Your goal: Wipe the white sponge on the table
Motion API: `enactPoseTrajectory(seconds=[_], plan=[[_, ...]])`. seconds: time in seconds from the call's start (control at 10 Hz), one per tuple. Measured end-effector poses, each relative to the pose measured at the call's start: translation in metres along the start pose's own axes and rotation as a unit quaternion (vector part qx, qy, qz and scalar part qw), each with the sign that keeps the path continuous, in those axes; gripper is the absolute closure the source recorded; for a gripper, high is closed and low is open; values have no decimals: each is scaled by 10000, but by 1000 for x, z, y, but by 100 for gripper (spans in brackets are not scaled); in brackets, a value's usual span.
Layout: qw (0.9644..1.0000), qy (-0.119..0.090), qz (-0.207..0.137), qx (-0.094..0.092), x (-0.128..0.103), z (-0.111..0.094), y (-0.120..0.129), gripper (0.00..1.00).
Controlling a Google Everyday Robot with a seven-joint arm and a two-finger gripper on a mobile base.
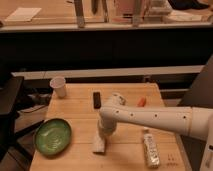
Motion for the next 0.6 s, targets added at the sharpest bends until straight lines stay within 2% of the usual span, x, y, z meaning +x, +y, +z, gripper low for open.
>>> enactPoseTrajectory(seconds=[0.6], plan=[[10000,-7,-19,-12,1,0,0,100]])
